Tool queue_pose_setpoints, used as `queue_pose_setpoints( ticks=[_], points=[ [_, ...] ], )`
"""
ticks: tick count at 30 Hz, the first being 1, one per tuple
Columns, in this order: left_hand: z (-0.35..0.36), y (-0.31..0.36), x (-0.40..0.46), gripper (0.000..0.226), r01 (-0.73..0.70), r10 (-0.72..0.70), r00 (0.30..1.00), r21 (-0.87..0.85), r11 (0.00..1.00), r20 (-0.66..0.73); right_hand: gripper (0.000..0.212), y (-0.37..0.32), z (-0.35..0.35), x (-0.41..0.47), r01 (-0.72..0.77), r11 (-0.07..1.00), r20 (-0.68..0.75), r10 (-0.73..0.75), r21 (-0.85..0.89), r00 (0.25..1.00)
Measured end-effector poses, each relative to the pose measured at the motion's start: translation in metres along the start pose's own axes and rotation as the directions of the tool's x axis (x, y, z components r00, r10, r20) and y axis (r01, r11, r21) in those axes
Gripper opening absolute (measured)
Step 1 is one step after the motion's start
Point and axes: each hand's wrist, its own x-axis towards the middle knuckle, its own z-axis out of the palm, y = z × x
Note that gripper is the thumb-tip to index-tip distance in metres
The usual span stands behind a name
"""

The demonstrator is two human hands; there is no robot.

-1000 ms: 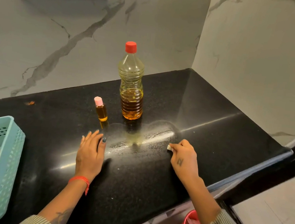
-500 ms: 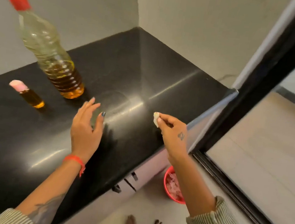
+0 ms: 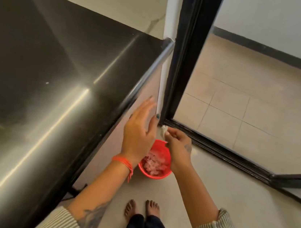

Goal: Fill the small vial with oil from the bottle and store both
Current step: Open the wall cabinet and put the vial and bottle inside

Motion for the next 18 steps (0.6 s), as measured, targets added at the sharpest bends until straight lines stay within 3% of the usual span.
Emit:
queue_pose_setpoints(
  ticks=[6, 12, 16, 18],
  points=[
    [0.056, -0.075, -0.03, 0.035, 0.184, -0.233, 0.939, 0.203, 0.962, 0.253, 0.004, 0.09, 0.009, 0.072, -0.244, 0.96, -0.12, 0.229, -0.136, 0.966],
    [0.073, -0.103, -0.041, 0.039, 0.276, -0.37, 0.856, 0.286, 0.917, 0.361, 0.034, 0.13, 0.01, 0.1, -0.292, 0.914, -0.105, 0.273, -0.281, 0.956],
    [0.066, -0.085, -0.036, 0.039, 0.29, -0.374, 0.853, 0.266, 0.919, 0.364, 0.022, 0.11, 0.004, 0.091, -0.24, 0.95, -0.137, 0.215, -0.199, 0.967],
    [0.059, -0.067, -0.031, 0.041, 0.291, -0.361, 0.862, 0.236, 0.927, 0.355, 0.026, 0.088, 0.002, 0.077, -0.181, 0.973, -0.151, 0.159, -0.141, 0.976]
  ],
)
